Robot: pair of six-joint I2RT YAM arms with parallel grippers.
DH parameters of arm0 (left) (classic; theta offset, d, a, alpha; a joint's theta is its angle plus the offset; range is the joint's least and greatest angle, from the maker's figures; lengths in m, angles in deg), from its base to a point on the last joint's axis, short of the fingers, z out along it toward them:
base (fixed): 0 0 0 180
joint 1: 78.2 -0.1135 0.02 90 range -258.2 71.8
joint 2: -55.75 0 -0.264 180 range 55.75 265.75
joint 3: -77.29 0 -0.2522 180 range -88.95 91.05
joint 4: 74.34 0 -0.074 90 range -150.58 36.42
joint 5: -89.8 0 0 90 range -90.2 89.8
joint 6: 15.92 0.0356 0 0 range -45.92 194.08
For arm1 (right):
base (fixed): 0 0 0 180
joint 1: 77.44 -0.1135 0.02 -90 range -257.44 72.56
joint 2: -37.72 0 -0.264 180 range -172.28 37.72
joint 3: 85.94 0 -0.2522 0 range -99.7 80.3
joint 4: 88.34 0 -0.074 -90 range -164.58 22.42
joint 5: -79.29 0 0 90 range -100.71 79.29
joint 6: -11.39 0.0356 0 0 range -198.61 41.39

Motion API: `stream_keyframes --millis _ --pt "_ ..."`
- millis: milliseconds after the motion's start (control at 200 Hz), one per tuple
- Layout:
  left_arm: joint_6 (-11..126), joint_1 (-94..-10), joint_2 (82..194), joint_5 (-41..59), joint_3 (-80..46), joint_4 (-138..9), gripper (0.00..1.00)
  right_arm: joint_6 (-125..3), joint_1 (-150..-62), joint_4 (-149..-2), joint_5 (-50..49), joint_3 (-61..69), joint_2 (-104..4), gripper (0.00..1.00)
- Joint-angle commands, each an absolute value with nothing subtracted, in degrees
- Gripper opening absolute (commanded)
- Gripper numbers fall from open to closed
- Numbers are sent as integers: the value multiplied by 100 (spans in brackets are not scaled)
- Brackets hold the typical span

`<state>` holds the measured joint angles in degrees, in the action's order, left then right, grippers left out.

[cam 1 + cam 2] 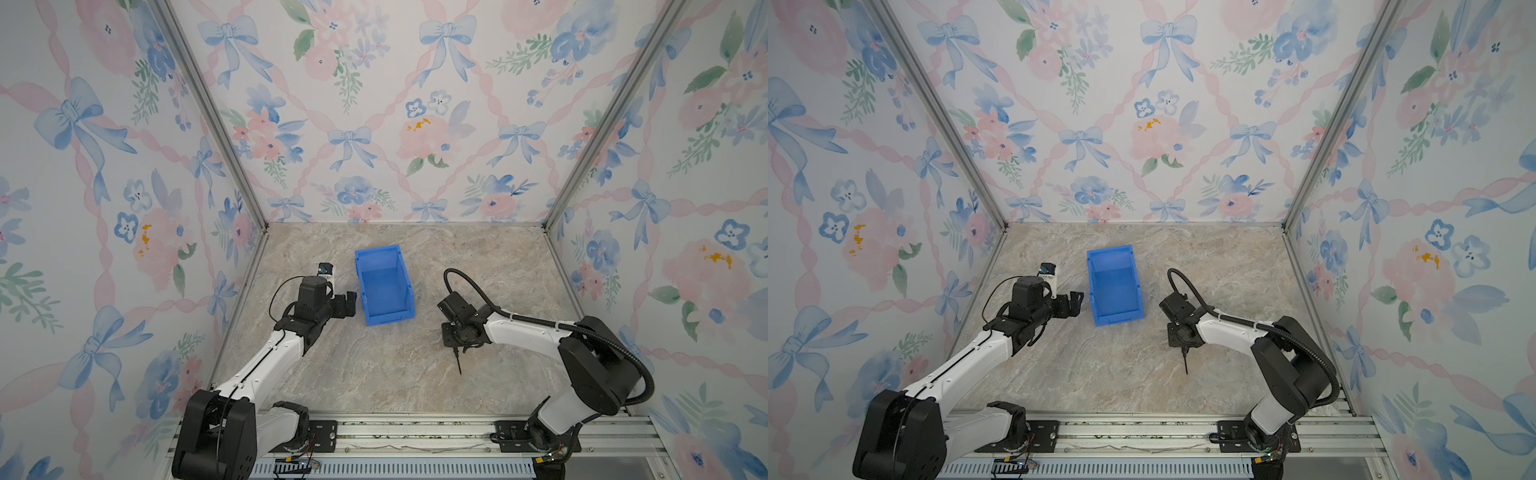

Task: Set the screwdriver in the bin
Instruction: 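Close the right gripper on the red screwdriver handle, then lift the screwdriver with the right gripper and carry it over the blue bin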

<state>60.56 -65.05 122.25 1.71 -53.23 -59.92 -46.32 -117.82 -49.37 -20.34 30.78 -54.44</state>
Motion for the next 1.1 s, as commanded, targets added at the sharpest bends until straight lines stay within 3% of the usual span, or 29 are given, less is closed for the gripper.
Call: stream_keyframes --millis 0,365,1095 --pt "6136 -6516 12309 81 -5456 -5913 97 -4824 -11915 -4619 -2087 2632 -5309 2" --pt "6072 -6770 12247 248 -5529 -6005 97 -5175 -12028 -3896 -2249 802 -5265 1" --pt "6048 -6899 12098 221 -5658 -6107 98 -5260 -12156 -3463 -1972 -2205 -6797 0"
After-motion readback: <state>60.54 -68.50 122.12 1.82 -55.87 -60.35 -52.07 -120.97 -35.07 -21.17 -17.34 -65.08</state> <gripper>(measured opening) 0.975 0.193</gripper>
